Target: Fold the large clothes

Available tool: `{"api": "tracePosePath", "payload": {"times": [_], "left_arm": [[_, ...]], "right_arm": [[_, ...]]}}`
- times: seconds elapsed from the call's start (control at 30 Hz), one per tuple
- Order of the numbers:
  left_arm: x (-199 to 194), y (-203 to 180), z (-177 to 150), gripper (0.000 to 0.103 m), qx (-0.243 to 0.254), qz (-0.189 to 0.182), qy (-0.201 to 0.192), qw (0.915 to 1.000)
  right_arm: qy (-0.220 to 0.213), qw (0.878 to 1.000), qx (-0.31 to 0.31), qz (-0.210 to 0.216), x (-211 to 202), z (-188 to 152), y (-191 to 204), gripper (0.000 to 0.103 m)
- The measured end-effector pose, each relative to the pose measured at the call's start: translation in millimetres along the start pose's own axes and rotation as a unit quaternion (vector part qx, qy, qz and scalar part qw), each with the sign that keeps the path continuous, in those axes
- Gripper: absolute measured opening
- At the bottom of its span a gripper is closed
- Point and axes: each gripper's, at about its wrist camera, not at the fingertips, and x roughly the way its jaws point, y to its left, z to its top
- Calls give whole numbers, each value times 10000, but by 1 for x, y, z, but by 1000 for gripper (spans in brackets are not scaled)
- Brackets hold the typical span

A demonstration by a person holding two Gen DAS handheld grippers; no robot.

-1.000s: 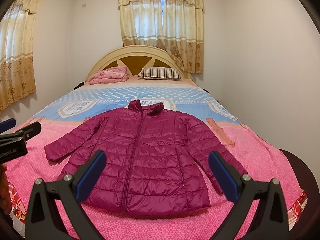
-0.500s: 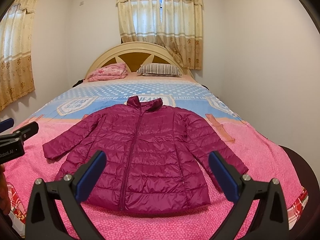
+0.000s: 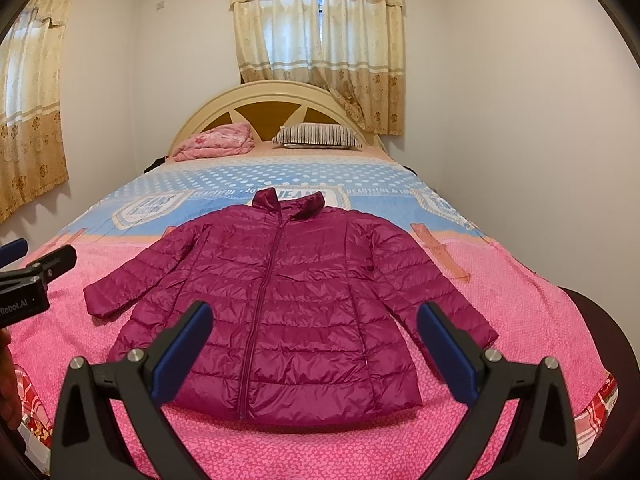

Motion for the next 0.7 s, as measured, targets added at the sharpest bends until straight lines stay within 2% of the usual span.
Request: {"api": "tracePosePath", "payload": {"times": [0.37,0.6,0.7], "left_arm": [[16,0,-6,102,-42,-27,188,9998],[73,3,-17,102,-175,-52,621,9979],[98,5,-18,102,-87,15,612,9981]], "right_arm": [[73,10000,30,-38,10,-1,-6,103],[400,9978,349,-398,58,-9,-44,103],[618,9948,632,-513,82,-15,-69,103]]}}
